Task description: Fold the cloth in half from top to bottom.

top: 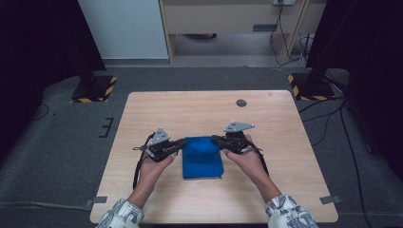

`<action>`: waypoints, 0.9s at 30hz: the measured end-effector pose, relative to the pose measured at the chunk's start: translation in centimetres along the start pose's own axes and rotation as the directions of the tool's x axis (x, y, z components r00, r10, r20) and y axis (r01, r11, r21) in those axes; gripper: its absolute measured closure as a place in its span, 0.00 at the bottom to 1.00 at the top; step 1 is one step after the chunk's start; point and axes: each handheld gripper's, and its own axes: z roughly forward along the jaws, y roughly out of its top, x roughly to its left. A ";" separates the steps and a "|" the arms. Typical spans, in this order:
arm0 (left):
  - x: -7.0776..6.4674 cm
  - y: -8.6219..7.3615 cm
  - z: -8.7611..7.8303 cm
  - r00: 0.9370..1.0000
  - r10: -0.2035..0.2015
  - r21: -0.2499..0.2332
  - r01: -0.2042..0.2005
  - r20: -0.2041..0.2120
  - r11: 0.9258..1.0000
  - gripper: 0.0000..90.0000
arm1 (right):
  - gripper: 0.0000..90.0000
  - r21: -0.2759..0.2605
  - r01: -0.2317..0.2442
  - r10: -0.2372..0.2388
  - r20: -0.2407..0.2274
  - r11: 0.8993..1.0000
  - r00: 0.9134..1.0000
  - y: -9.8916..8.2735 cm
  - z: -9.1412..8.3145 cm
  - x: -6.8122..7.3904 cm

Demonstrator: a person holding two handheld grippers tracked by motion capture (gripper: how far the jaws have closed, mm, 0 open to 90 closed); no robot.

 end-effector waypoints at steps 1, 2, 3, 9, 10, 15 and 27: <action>-0.1 -0.1 0.0 1.000 -0.003 -0.003 0.003 -0.001 1.000 0.89 | 0.96 -0.002 -0.004 0.004 -0.002 1.000 1.000 -0.1 -0.1 0.0; -0.1 -0.1 -0.1 1.000 -0.004 -0.003 0.004 -0.001 1.000 0.87 | 0.96 -0.006 -0.014 0.013 -0.008 1.000 1.000 -0.2 -0.2 0.0; -0.2 -0.2 -0.1 1.000 -0.005 -0.004 0.005 -0.001 1.000 0.86 | 0.96 -0.005 -0.016 0.016 -0.008 1.000 1.000 -0.3 -0.2 0.0; -0.7 -0.3 -0.6 1.000 -0.024 -0.016 0.024 -0.004 1.000 0.64 | 0.96 -0.001 -0.017 0.017 -0.019 1.000 1.000 -0.7 -0.2 0.4; -0.8 -0.2 -0.8 1.000 -0.019 -0.021 0.019 -0.004 1.000 0.61 | 0.96 0.001 -0.015 0.015 -0.021 1.000 1.000 -0.8 -0.2 0.5; -1.2 -0.1 -1.2 1.000 -0.023 -0.047 0.023 -0.004 0.999 0.53 | 0.96 0.007 -0.006 0.006 -0.034 1.000 0.999 -1.3 -0.3 1.2; 0.6 -0.8 -1.4 0.990 -0.088 -0.063 0.082 -0.107 0.995 0.41 | 0.95 0.022 0.017 -0.016 -0.054 1.000 0.998 -2.2 -0.8 2.2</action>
